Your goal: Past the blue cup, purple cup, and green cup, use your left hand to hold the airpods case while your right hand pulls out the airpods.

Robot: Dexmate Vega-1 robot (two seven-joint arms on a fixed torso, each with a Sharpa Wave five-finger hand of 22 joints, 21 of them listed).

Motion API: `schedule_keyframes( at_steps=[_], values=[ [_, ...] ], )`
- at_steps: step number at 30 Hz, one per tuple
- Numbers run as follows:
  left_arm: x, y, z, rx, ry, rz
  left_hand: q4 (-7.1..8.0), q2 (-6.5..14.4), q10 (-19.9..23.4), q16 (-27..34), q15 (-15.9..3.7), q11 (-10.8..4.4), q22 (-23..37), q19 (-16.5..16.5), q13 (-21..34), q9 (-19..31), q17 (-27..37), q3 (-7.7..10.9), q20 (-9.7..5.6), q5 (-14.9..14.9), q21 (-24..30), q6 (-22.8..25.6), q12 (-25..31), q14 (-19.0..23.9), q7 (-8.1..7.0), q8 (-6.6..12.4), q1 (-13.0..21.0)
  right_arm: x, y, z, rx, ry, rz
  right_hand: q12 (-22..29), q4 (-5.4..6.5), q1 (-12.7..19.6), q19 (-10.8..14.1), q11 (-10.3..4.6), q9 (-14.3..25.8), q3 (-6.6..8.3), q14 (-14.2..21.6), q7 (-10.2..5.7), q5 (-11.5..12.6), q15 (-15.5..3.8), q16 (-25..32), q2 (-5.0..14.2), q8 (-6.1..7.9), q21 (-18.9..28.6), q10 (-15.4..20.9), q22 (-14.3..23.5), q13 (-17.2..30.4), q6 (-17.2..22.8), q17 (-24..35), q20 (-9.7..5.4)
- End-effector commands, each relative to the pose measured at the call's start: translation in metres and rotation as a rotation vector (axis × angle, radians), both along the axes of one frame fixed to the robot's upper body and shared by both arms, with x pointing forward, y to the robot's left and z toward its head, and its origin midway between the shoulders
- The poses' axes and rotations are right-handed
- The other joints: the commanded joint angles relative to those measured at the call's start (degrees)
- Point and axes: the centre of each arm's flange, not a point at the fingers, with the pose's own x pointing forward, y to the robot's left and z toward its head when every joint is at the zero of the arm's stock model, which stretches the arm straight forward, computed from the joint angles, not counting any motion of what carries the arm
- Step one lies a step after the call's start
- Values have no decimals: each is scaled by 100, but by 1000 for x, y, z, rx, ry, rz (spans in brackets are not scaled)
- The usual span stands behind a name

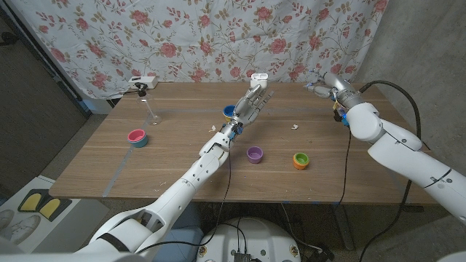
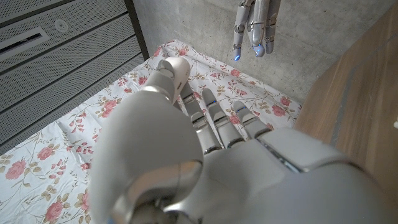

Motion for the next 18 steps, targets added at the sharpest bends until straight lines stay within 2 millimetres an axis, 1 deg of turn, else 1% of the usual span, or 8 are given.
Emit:
schedule_keyframes(
  at_steps=[1, 6, 11, 18],
  values=[
    [1, 1, -4, -6, 13, -1, -3, 56, 295, -44, -224, -291, 13, -33, 492, -2, 19, 30, -5, 40, 0, -20, 242, 212, -13, 4, 27, -17, 4, 8, 7, -49, 33, -42, 9, -95, 42, 19, 8, 60, -2, -30, 54, -355, 35, 5, 23, 18, -25, 17, -4, 15, 16, -50],
    [3, -5, -9, -4, 38, -11, 0, 56, 287, -51, -218, -290, 13, -37, 500, -13, 21, 32, -4, 41, -1, -26, 244, 200, -14, 2, 24, -23, 8, 12, 4, -72, 49, -63, 19, -118, 39, 36, 8, 59, -8, -30, 54, -349, 39, 12, 23, 18, -38, 18, -13, 15, 16, -53],
    [3, -4, -9, -6, 38, 20, 10, 68, 260, -67, -199, -290, 14, -35, 496, -23, 14, 42, 0, 42, 1, -32, 228, 185, -14, 1, 14, -31, 15, 18, -4, -104, 66, -76, 28, -136, 43, 41, 8, 60, -9, -29, 55, -342, 45, 20, 24, 20, -37, 18, -20, 18, 16, -50],
    [2, -6, -11, -13, 46, 21, 12, 88, 236, -49, -230, -293, 14, -22, 485, -36, 33, 54, -11, 43, 7, -44, 209, 207, -14, -1, 26, -39, 22, 21, -20, -123, 96, -86, 42, -173, 46, 44, 7, 53, -1, -27, 52, -334, 55, 19, 26, 21, -12, 19, -29, 25, 15, -48]
  ],
)
